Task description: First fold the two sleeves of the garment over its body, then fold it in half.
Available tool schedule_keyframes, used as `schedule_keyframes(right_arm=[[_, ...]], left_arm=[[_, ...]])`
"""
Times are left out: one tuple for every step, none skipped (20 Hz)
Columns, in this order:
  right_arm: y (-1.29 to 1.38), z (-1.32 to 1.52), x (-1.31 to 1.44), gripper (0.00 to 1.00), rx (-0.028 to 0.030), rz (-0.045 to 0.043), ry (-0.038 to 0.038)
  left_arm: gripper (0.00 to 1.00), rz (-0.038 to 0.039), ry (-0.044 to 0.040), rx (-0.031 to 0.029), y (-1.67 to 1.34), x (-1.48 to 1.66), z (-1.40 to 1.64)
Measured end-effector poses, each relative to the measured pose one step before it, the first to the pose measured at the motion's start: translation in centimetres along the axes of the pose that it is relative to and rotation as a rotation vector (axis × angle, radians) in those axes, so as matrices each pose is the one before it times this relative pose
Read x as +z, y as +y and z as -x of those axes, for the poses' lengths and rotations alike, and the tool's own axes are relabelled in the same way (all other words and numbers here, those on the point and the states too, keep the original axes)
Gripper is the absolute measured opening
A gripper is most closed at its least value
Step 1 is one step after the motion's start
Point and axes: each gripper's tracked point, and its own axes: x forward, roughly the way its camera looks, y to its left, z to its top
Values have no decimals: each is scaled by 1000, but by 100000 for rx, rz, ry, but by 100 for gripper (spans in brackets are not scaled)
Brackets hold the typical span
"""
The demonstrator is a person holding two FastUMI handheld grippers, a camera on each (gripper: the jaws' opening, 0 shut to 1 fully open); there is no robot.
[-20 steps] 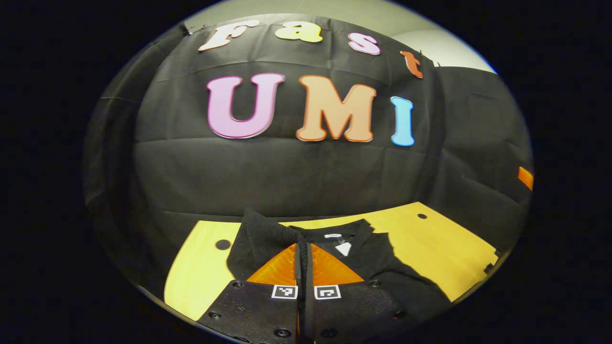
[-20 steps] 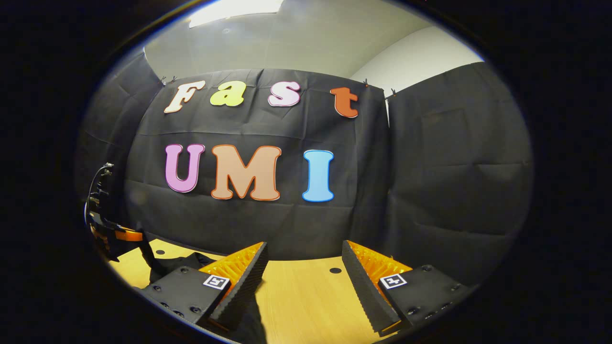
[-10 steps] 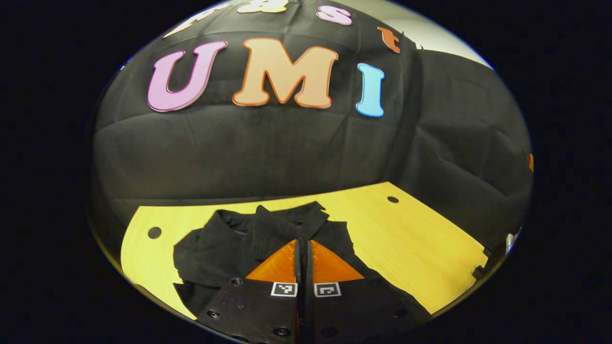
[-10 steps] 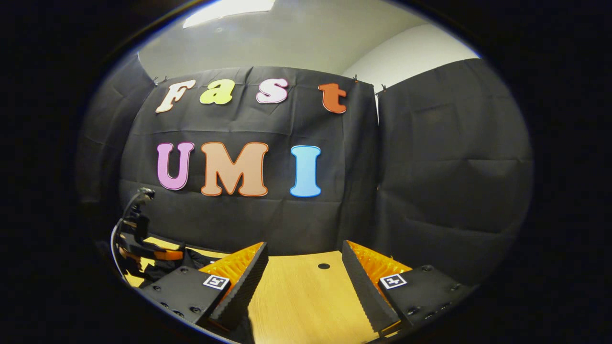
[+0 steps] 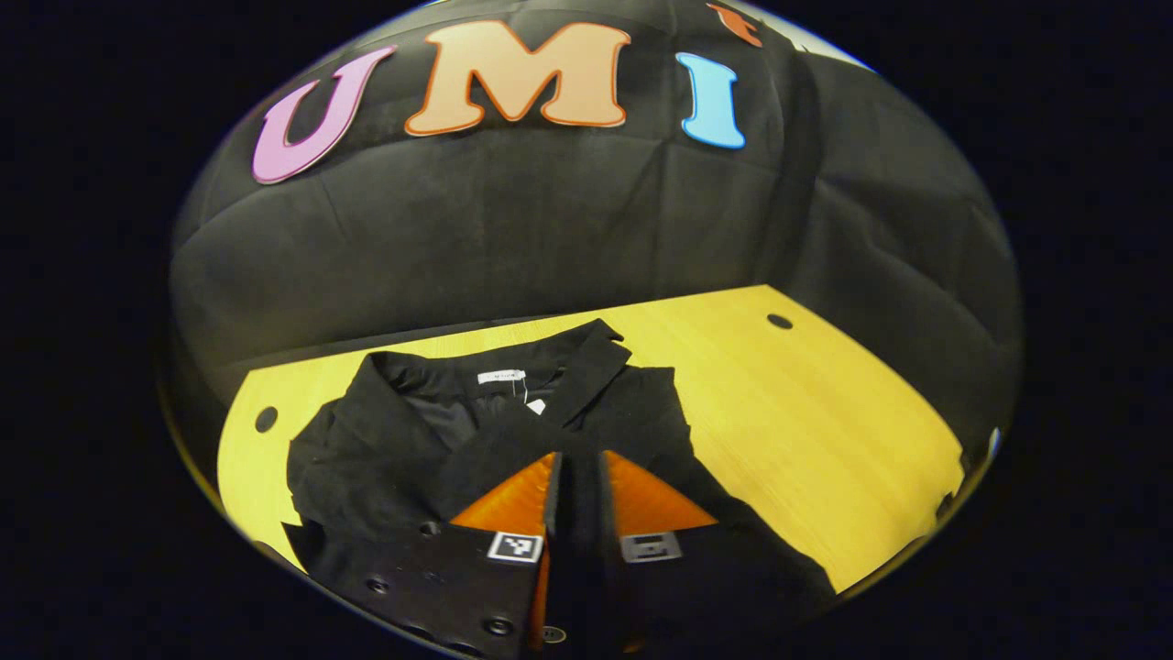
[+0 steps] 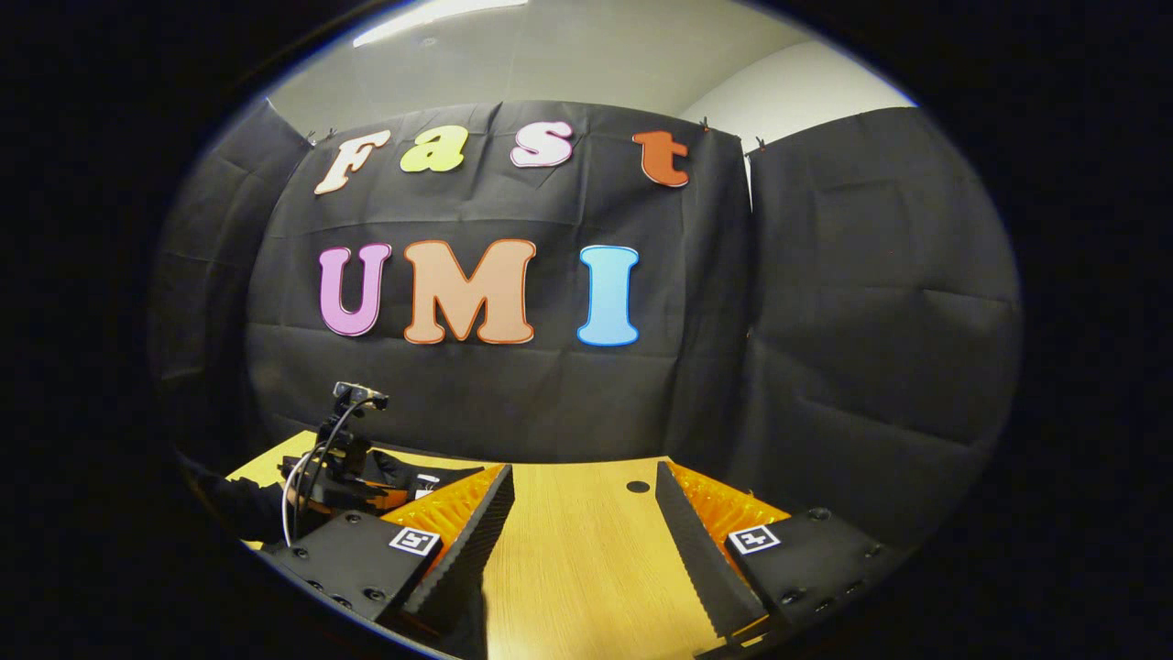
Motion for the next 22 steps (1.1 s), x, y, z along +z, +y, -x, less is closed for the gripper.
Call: schedule_keyframes(right_arm=[[271,-170,-74,98,757,-498,680],[391,-281,-40,98,1026,-741,379],[448,-293,-45,98,1308,-628,414],[482,-307,-45,98,1323,-327,452],[401,-117,-173,98,1591,-128,335],[615,-287,-30,100,1769,74,102],[673,-247,-11,98,1828,250,-77],[687,-308,56,100,1822,357,-104],[587,-211,-58,100,1817,284,-156],[608,-303,36,98,1845,195,-138],[640,-222,-106,98,2057,25,-69],[767,-284,-130,98,2148,64,297],[728,-314,-191,98,2148,276,475],[753,-278,-156,98,2072,483,488],[721,-270,-122,98,1986,700,172],[740,-331,-70,98,1879,885,271],[744,-249,-250,98,1895,930,685],[829,-357,-328,98,1992,860,921],[748,-162,-353,98,1833,750,992],[732,-100,-454,100,1520,481,1313],[739,-116,-379,100,1538,717,125],[717,-134,-358,99,1624,567,652]], left_arm=[[36,-3483,-1170,152,-650,738,-265],[51,-3129,-2240,402,-465,866,79],[67,-2034,-2819,-94,-585,771,230],[82,-1072,-3833,554,-312,1131,397],[98,-15,-3803,-258,-96,1131,768],[97,993,-3163,-464,-121,960,738],[95,575,-2220,86,89,635,875],[95,207,-1934,679,369,689,1011],[95,588,-2037,1000,503,599,1026],[95,823,-2591,1039,586,749,1194],[95,744,-2634,1220,649,735,1290],[94,606,-2590,1755,839,723,1336],[94,226,-2946,1725,969,722,1355],[94,398,-2943,2049,1090,761,1276],[93,277,-2153,2115,1034,419,1208],[93,-141,-824,2173,1164,150,1344],[93,-218,-507,2368,1183,-4,1311],[93,50,271,2364,1169,-124,1343],[93,216,465,2266,1181,-322,1347],[93,195,1070,2418,1281,-491,1358],[93,442,1475,2753,1303,-773,1338],[93,679,1577,2630,1293,-875,1268]])
